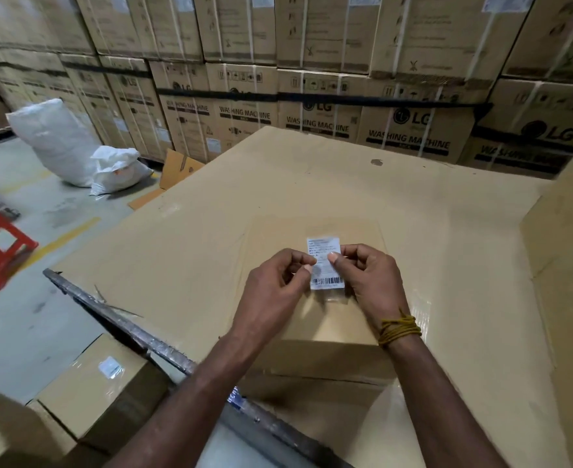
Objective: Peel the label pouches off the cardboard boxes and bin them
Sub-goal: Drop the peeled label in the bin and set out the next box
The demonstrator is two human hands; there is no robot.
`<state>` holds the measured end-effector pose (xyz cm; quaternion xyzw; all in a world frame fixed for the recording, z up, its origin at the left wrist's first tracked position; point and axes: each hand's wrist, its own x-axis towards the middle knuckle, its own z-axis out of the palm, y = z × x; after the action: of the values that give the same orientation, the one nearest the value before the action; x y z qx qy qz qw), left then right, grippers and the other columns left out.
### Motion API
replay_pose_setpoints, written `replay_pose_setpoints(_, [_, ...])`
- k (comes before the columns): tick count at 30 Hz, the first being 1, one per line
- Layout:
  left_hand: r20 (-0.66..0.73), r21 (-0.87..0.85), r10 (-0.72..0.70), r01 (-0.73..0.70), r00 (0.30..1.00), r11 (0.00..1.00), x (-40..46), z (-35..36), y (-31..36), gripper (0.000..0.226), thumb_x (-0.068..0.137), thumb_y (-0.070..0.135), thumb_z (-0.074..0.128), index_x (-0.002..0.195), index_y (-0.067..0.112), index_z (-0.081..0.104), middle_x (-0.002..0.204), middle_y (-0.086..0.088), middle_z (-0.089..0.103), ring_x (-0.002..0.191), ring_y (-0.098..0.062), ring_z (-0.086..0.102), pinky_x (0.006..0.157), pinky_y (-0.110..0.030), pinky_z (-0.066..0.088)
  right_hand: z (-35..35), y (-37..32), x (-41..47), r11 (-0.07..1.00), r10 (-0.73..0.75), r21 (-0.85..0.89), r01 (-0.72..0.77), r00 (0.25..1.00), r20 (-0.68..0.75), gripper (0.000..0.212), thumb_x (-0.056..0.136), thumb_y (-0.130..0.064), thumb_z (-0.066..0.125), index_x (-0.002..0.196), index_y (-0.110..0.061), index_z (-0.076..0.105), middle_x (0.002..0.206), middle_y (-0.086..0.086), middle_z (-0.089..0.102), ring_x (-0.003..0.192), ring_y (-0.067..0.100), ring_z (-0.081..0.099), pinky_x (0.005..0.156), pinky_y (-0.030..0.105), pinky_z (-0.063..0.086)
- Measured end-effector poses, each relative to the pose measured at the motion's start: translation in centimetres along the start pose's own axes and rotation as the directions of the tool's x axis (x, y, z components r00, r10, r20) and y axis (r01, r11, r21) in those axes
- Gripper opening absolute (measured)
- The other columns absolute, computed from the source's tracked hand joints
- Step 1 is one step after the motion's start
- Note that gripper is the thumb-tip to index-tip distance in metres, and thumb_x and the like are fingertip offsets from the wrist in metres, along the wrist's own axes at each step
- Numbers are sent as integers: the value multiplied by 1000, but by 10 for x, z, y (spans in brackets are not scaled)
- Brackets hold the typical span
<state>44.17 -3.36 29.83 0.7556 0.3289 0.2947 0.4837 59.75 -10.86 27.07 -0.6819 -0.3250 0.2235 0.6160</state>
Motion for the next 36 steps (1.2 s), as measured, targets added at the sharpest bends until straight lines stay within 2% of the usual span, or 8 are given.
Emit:
replay_pose_setpoints(4, [-24, 36, 9, -8, 1000, 999, -11, 1, 5, 11, 97, 24, 61, 101, 28, 70, 90, 10, 74, 78, -14, 66, 63, -22, 47, -2, -4, -13, 999, -37, -40, 36, 999, -25, 11, 93, -28, 68, 93, -20, 75, 89, -1, 76, 85, 15, 74, 76, 48, 61])
replay_pose_setpoints(9, [-24, 50, 54, -53, 998, 997, -27, 1, 12, 13, 97, 22, 60, 102, 25, 71, 88, 6, 71, 57, 4, 53, 50, -10, 35, 0, -13, -44, 991, -106, -94, 99, 991, -77, 12, 94, -33, 66, 95, -24, 74, 85, -8, 74, 79, 9, 70, 72, 40, 59])
replay_pose_setpoints(12, [12, -3, 47, -47, 999, 999, -37, -3, 15, 13, 97, 25, 60, 106, 28, 69, 95, 9, 71, 68, 2, 62, 58, -16, 47, 7, -22, -70, 979, -171, -131, 154, 977, -129, 9, 93, -32, 68, 96, -26, 74, 86, -12, 74, 79, 8, 70, 71, 39, 59])
replay_pose_setpoints(16, [129, -154, 7, 13, 992, 988, -58, -10, 16, 21, 92, 41, 62, 112, 35, 64, 106, 10, 73, 99, -12, 70, 85, -40, 59, 21, -30, -112, 951, -271, -203, 235, 947, -172, 16, 91, -26, 70, 107, -27, 71, 103, -9, 68, 88, 3, 67, 71, 18, 56])
replay_pose_setpoints(25, [305, -385, 2, 121, 952, 915, -144, -12, -3, 19, 100, 22, 59, 116, 21, 68, 102, -1, 76, 98, -15, 71, 87, -34, 58, 25, -14, -221, 866, -363, -451, 217, 892, -268, 23, 88, -12, 70, 106, -26, 71, 107, -9, 59, 104, 5, 59, 89, 15, 46])
replay_pose_setpoints(30, [462, -445, -106, 334, 880, 831, -195, 29, -21, 19, 101, 15, 54, 115, 18, 67, 101, -7, 77, 92, -28, 74, 83, -43, 58, 1, 24, -290, 888, -169, -450, -93, 844, -509, 42, 83, -17, 76, 119, -31, 60, 115, -9, 49, 108, 10, 54, 92, 25, 47])
replay_pose_setpoints(33, [576, -402, -167, 455, 801, 794, -224, 59, -29, 19, 102, 13, 52, 117, 15, 63, 99, -10, 77, 81, -25, 74, 76, -39, 58, -19, 51, -328, 953, 208, -40, -300, 745, -634, 50, 82, -20, 79, 122, -31, 51, 117, -2, 55, 92, 12, 59, 77, 22, 49])
replay_pose_setpoints(36, [659, -321, -248, 565, 709, 760, -252, 94, -41, 19, 101, 10, 53, 117, 4, 61, 98, -21, 75, 68, -21, 69, 64, -29, 59, -39, 73, -366, 844, 530, 411, -344, 653, -541, 23, 91, -17, 71, 111, -21, 61, 99, 6, 71, 73, 13, 59, 63, 24, 48])
